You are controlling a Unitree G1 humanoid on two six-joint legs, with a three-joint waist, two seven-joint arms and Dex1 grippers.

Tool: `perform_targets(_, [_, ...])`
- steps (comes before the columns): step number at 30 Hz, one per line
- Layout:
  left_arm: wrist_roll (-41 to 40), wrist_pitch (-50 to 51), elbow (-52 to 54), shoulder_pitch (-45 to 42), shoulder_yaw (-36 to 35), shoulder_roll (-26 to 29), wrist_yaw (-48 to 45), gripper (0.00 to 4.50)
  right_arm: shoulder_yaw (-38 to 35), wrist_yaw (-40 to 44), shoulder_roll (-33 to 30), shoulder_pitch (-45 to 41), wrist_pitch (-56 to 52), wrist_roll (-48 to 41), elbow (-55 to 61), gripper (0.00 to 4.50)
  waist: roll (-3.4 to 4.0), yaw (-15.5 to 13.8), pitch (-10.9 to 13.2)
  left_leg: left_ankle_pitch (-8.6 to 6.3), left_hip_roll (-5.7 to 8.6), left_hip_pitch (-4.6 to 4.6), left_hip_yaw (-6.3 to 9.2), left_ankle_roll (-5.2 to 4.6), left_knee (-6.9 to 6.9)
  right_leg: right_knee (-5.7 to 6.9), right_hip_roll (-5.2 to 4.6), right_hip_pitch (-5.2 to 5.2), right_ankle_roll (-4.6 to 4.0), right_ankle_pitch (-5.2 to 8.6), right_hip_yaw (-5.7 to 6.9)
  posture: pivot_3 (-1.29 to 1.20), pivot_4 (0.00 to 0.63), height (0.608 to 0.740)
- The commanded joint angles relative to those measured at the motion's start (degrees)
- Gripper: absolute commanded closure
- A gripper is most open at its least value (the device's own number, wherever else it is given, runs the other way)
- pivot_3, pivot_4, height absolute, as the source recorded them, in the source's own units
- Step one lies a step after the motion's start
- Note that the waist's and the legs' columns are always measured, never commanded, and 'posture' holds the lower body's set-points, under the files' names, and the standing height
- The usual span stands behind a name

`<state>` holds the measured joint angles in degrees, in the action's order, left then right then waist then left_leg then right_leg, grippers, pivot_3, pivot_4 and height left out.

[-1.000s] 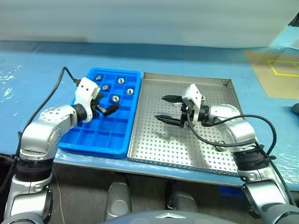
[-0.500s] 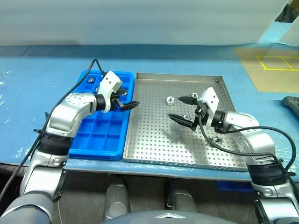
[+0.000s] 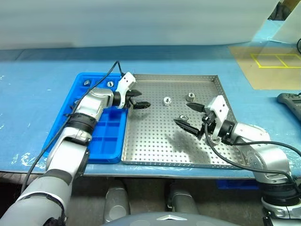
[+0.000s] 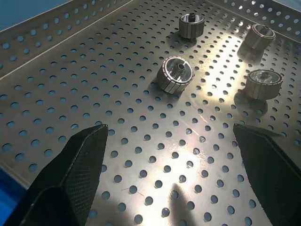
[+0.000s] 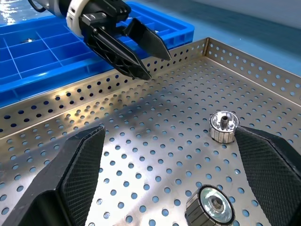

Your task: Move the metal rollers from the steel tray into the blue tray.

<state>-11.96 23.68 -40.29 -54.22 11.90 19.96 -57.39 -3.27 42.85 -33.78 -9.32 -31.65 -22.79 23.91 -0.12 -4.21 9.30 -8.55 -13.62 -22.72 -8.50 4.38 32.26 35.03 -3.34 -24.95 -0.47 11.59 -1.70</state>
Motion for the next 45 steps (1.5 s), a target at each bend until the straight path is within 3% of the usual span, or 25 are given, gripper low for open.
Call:
perform_targets(1, [2.35,-6.23,-6.92,-4.55,-0.49,-1.79,-1.40,0.02,-1.76,-1.61,0.10,0.82,-0.29,-1.60,4.04,0.00,0.00,0.17,0.00,-0.01,0.01,0.01,0.00,-0.01,0.00,-0.03,0.00,0.02,0.01,0.00,-0.01,-0.23,0.150,0.740])
perform_targets(9, [8.33,-16.63,-22.13,-13.59,-0.17,-5.98,-2.96,0.02,-2.04,-4.29,0.42,3.08,-1.48,-2.52,7.07,0.00,-0.01,0.35,0.01,-0.05,0.00,0.06,0.00,-0.09,-0.05,-0.23,0.01,0.12,0.03,-0.02,-0.02,-0.27,0.150,0.740])
perform_targets(17, [14.75,-25.42,-30.00,-20.27,0.75,-8.35,-5.13,0.02,-1.30,-6.25,0.73,3.63,-2.25,-3.24,8.62,0.00,-0.02,0.41,0.01,-0.06,0.00,0.11,0.00,-0.09,-0.05,-0.25,-0.02,0.21,0.04,-0.02,-0.03,-0.29,0.150,0.740])
perform_targets(26, [20.99,-33.99,-33.59,-23.15,2.51,-10.99,-6.57,0.02,0.25,-8.66,2.46,3.85,-3.42,-3.43,10.51,0.00,-0.03,0.60,0.02,-0.06,0.00,0.17,0.00,-0.10,-0.07,-0.26,-0.03,0.25,0.04,-0.02,-0.03,-0.31,0.150,0.740])
perform_targets(45, [25.69,-34.98,-35.43,-24.37,1.08,-12.04,-4.75,0.02,0.31,-12.66,5.16,7.82,-7.17,-6.16,15.83,0.00,-0.04,1.86,0.02,-0.09,0.00,0.18,0.00,-0.15,-0.09,-0.31,-0.05,0.26,0.03,-0.02,-0.03,-0.32,0.150,0.740])
